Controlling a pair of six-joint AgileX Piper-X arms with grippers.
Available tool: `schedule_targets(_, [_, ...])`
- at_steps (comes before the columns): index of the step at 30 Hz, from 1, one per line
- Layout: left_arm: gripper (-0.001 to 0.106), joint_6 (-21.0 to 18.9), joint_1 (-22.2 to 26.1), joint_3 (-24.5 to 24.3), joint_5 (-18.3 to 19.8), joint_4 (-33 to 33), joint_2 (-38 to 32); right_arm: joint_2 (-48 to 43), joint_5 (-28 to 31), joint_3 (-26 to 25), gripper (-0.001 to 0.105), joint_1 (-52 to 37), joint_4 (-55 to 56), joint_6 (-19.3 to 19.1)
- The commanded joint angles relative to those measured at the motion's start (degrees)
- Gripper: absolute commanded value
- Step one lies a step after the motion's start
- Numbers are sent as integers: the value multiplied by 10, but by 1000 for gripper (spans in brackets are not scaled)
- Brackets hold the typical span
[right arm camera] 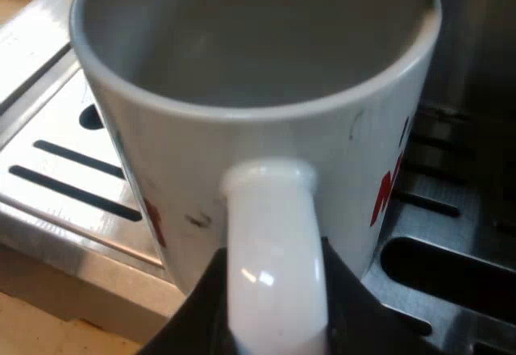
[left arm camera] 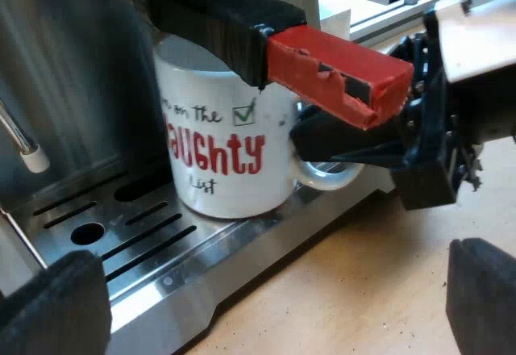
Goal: Place mug into machine
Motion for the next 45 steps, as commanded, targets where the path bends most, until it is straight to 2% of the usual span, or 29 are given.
schedule_targets(1, [85, -5, -3, -2, 0, -10, 0, 1, -4, -14, 24, -4, -17, -6])
schedule_targets(2, [85, -5, -3, -2, 0, -10, 0, 1, -4, -14, 37, -4, -17, -6])
schedule_targets(3, [85, -5, -3, -2, 0, -10, 0, 1, -4, -14, 44, -4, -16, -6])
schedule_targets(5, [85, -5, -3, -2, 0, -10, 0, 1, -4, -14, 51, -3, -16, -6])
schedule_targets(7, [85, -5, -3, -2, 0, -10, 0, -3, 1, -14, 53, 0, -10, -6])
schedule_targets(13, [85, -5, -3, -2, 0, -10, 0, -15, 46, -10, 52, 25, 26, 10])
schedule_targets(19, [85, -5, -3, -2, 0, -10, 0, -15, 48, 31, 52, 19, -10, 22])
schedule_targets(24, [85, -5, -3, -2, 0, -10, 0, -12, 29, 43, 52, 5, -60, 6])
schedule_targets(25, [85, -5, -3, -2, 0, -10, 0, -3, -6, 43, 52, -3, -92, -16])
schedule_targets(26, [85, -5, -3, -2, 0, -10, 0, 5, -16, 43, 52, -3, -114, -28])
schedule_targets(29, [85, -5, -3, -2, 0, -10, 0, 30, -17, 43, 52, -3, -177, -39])
schedule_targets(45, [85, -5, -3, -2, 0, -10, 0, 117, -13, -49, 52, -24, -181, -43])
